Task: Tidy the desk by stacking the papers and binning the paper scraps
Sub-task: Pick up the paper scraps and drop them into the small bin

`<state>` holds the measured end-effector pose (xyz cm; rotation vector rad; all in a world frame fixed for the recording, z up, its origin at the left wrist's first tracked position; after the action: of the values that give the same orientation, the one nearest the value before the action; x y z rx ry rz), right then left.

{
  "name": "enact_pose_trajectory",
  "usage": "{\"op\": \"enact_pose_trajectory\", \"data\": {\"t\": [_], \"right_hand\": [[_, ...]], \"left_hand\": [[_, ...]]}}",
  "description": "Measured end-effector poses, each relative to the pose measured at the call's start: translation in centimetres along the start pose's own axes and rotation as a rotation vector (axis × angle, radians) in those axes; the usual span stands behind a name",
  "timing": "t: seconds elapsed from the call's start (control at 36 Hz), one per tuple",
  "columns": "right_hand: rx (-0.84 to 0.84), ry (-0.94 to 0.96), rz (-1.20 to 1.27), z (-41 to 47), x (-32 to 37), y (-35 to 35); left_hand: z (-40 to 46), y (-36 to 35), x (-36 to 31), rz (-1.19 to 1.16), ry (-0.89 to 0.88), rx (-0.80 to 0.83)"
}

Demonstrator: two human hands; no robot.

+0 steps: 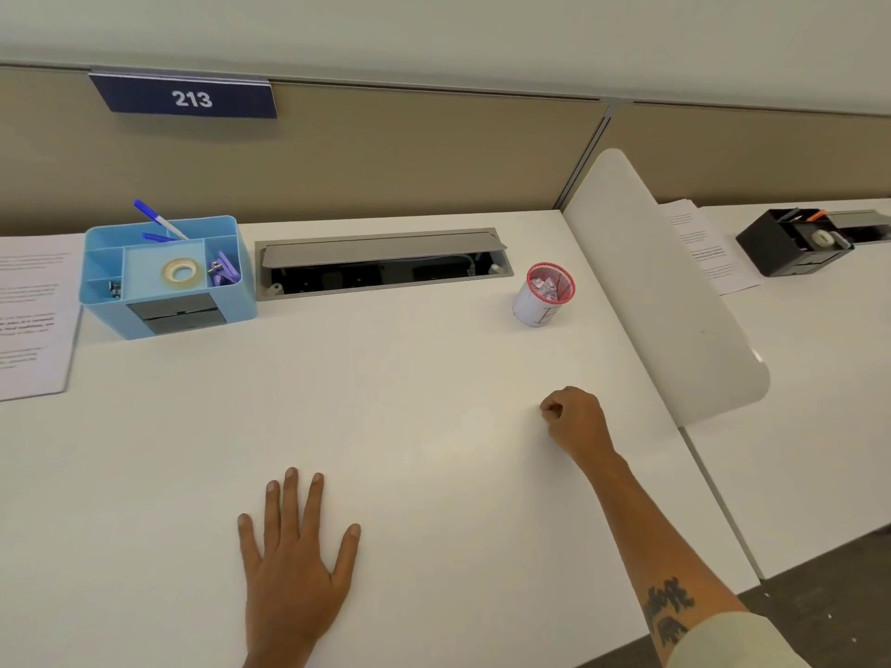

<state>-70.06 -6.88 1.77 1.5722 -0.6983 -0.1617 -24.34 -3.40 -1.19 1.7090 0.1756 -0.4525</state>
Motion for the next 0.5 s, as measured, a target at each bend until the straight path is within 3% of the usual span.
{"op": "enact_pose_trajectory", "data": {"t": [0.19,0.5], "right_hand": [[-0.1,0.0,0.085,2.9,2.2,2.9],[-0.261,-0.131,0.441,12.1,5.1,10.7]], "left_hand": [[0.0,0.0,0.0,-0.034,-0.003,-0.007],[0.2,-0.6,0.3,-0.047,0.001,-0.004]]}}
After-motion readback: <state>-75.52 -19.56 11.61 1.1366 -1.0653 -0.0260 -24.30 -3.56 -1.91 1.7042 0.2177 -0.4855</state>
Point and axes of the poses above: each hand's wrist, its own z-axis towards the middle knuckle, its own y-axis out of the back of the hand, x = y × z, the point moved 6 cm from there along z, towards the middle knuckle, and after that the axes turned 6 degrees about -z, right-handed, at the moved point
